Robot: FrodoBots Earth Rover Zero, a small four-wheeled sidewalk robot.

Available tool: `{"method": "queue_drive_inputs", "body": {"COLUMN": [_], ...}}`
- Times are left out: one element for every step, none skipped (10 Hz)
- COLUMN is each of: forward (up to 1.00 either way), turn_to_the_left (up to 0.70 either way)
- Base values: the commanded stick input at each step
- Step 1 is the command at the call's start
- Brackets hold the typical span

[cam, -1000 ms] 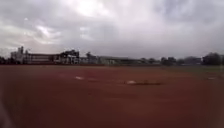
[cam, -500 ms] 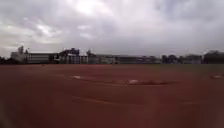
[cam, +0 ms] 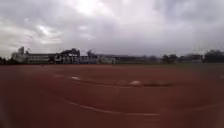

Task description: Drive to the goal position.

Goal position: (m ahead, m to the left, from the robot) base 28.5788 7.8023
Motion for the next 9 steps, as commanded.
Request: {"method": "queue_drive_inputs", "body": {"forward": [0.7,0.7,0.7,0.7,0.7,0.7,0.7,0.7,0.7], "turn_to_the_left": [0.0,0.0,0.0,0.0,0.0,0.0,0.0,0.0,0.0]}}
